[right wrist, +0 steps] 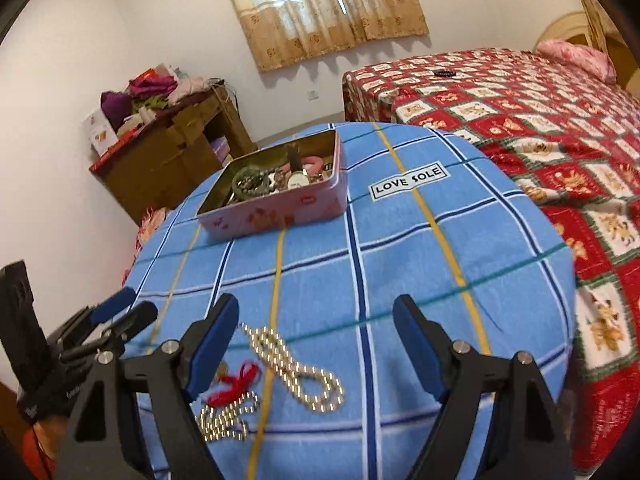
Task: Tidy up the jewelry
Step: 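Withdraw both tools from the tin toward the pearls and gold ring, then grasp the gold ring with the left tool and lift it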
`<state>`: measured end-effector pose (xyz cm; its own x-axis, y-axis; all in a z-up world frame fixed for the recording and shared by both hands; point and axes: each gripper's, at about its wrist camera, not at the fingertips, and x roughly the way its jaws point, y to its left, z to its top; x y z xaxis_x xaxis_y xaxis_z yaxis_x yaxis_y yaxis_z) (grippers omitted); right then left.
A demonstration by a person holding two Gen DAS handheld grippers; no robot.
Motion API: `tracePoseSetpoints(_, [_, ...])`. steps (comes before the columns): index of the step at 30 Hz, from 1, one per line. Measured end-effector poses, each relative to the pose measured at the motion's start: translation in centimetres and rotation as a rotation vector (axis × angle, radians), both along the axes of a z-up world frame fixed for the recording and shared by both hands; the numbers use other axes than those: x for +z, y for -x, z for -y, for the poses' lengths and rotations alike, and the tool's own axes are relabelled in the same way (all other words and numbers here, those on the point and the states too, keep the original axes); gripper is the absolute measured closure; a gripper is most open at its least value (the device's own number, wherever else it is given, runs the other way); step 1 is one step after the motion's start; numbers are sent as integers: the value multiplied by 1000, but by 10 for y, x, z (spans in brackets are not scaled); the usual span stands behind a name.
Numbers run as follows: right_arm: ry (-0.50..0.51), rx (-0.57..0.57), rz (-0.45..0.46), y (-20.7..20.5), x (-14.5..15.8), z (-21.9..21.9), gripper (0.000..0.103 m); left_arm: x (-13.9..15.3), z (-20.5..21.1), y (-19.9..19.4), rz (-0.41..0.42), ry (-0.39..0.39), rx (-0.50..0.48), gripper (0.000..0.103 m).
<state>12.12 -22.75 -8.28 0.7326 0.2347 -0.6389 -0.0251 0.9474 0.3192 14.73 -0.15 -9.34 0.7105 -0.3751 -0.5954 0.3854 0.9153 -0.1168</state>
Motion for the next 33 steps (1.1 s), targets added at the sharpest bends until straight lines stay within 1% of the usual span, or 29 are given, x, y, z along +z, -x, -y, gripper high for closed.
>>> tracePoseSetpoints(2, [21,-5,10,10,4,3,22,-1,-3,3,-2,6,0,37])
tracePoseSetpoints(4, [41,-8,8,16,6,3,25,-2,-5,6,-7,17,-4,36])
tracePoseSetpoints(7, [67,-4,7,21,3,0,25,-5,-3,10,-13,21,-14,37])
tracePoseSetpoints(11, [165,8,5,20,-7,-14,27,-9,6,15,-36,28,-66,37])
tracePoseSetpoints(13, [176,22,-9,18,-12,-17,35,-8,10,18,-37,23,-102,37])
tracePoseSetpoints(15, [169,34,-20,16,-18,-18,40,-10,13,22,-42,19,-132,37])
tracePoseSetpoints(18, [156,45,-26,17,-21,-18,41,-16,18,22,-78,32,-176,37])
tracePoseSetpoints(21, [143,52,-40,15,-23,-19,41,-25,23,21,-107,11,-177,37])
tracePoseSetpoints(24, [149,58,-42,16,-23,-22,41,-33,31,19,-117,-71,-152,37])
tracePoseSetpoints(26, [149,62,-43,17,-24,-25,41,-36,34,20,-120,-90,-158,46])
tracePoseSetpoints(27, [152,66,-42,18,-24,-26,41,-37,36,20,-125,-89,-167,57])
tracePoseSetpoints(28, [156,71,-42,18,-24,-27,41,-38,39,19,-130,-93,-180,64])
tracePoseSetpoints(32, [142,78,-52,16,-26,-30,41,-46,49,18,-152,-117,-220,68])
tracePoseSetpoints(33, [137,77,-53,16,-25,-30,41,-48,50,19,-154,-120,-221,72])
